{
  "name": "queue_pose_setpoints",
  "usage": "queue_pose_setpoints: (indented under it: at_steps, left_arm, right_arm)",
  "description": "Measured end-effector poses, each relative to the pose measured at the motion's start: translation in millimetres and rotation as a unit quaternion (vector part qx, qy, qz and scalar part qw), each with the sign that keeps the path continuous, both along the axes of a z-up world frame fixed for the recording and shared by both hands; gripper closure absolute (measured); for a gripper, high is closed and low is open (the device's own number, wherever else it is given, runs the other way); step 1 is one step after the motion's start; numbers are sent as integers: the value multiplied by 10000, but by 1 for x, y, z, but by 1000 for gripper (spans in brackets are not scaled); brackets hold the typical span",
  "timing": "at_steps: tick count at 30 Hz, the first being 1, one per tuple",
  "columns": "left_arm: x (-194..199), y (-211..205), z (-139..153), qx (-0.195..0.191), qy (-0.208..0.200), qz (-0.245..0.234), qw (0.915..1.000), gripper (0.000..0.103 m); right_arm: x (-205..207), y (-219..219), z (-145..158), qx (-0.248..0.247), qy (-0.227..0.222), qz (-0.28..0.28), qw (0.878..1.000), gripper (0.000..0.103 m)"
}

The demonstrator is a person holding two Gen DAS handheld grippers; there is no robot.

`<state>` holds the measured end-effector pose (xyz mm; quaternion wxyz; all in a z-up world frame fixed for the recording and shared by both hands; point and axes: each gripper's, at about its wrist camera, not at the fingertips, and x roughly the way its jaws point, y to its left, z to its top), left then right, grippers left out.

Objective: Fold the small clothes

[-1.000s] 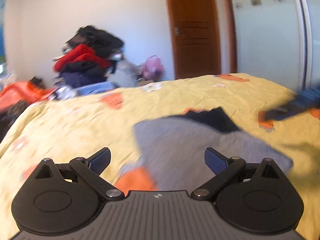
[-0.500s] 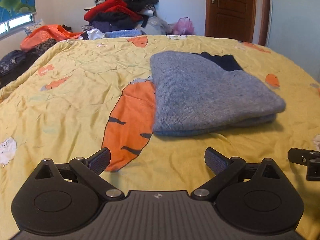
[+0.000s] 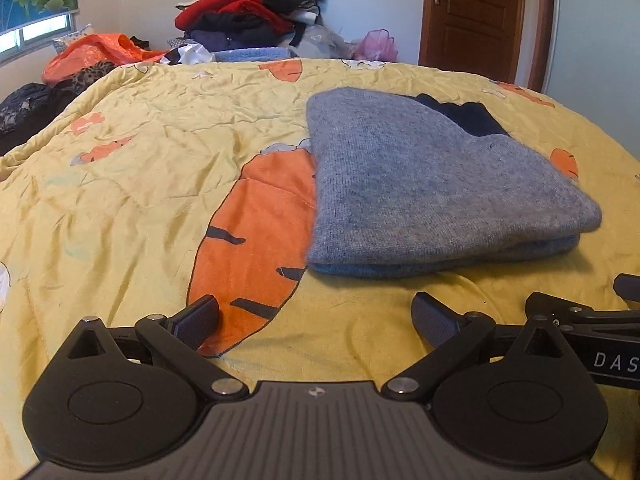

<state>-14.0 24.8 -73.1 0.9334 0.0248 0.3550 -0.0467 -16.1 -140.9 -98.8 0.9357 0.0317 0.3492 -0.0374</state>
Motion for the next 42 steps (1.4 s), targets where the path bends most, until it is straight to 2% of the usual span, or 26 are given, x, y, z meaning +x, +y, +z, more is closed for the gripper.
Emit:
queue_pose_setpoints:
  at_steps: [42]
  left_arm:
    - [1,-1,0,0,12,-70,10000,0]
  right_arm:
    - [-6,1,0,2,-50,37,10000,0]
